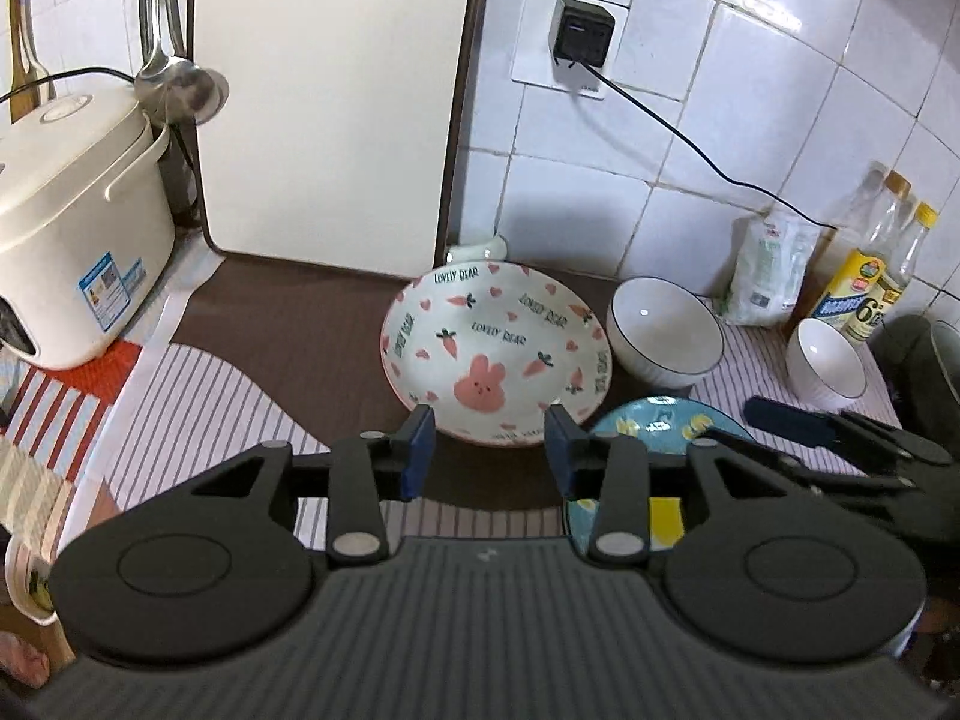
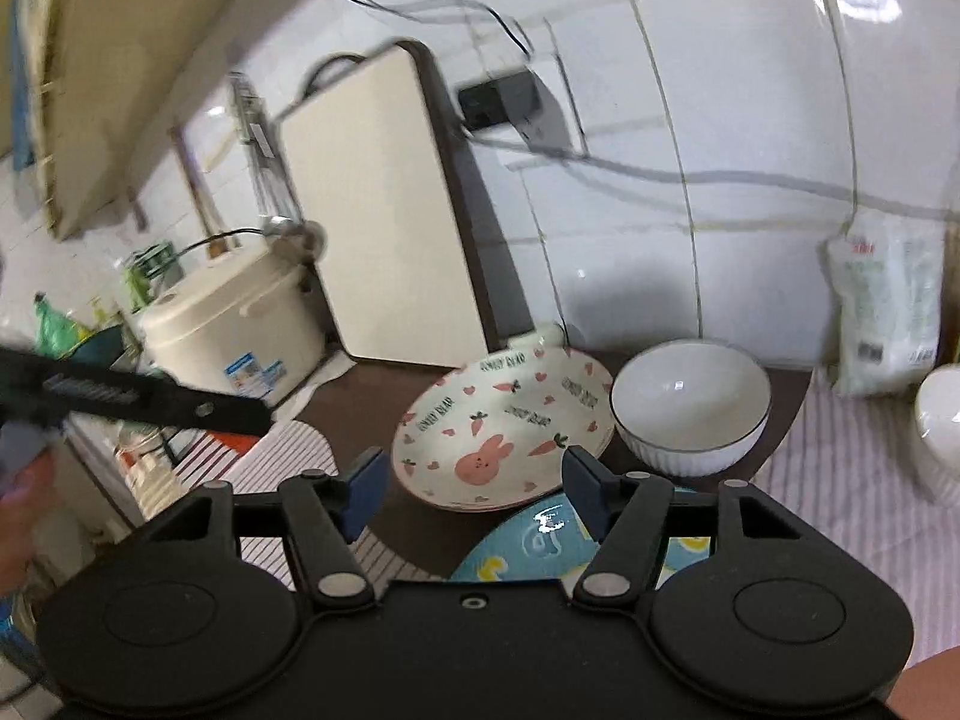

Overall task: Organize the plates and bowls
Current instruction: 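Open both grippers and move them to the pink-bunny plate, then close both grippers on opposite rims of the pink-bunny plate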

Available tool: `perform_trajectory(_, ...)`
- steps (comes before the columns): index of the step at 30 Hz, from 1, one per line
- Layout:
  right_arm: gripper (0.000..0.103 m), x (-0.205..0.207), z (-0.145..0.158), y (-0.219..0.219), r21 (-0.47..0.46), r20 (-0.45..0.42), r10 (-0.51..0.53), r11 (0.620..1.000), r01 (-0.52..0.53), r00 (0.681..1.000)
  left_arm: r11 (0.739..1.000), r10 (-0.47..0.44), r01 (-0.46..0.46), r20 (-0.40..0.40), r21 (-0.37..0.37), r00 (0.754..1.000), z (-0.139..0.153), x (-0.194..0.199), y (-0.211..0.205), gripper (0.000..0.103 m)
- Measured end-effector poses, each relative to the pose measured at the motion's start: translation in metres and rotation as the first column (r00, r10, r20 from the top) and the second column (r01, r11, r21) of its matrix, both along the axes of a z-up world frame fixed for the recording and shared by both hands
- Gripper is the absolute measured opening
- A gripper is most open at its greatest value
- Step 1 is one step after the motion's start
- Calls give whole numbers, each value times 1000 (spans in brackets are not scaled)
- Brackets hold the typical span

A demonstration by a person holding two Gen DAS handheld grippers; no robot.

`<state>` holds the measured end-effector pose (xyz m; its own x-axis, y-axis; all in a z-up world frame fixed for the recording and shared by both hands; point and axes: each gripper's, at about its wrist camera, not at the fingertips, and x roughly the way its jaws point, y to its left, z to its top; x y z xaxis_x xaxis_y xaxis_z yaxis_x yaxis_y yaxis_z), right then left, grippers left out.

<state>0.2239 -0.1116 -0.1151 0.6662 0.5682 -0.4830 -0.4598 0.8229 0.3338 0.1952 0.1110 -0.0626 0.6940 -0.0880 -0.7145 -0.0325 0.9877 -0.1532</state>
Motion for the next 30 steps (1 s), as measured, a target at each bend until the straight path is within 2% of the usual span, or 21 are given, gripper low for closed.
perform_trajectory(3, 69, 21, -15, 10, 14, -30, -32, 999, 32, 999, 1000, 2, -2, 19, -1, 1000, -8, 8, 2, 42)
perform_trajectory(9, 69, 56, -43, 28, -27, -62, -87, 996, 85, 994, 998, 63, -63, 56, -11, 996, -31, 31, 13, 53)
perform_trajectory(13, 69, 76, -60, 36, -75, -90, -112, 992, 106, 990, 996, 86, -86, 28, 7, 996, -54, 55, 21, 55)
perform_trajectory(22, 69, 108, -82, 43, -93, -147, -124, 989, 111, 981, 993, 115, -112, -58, 43, 992, -103, 101, 35, 59)
perform_trajectory(30, 70, 120, -89, 54, -105, -154, -124, 989, 109, 980, 992, 121, -123, -141, -5, 983, -136, 129, 47, 59)
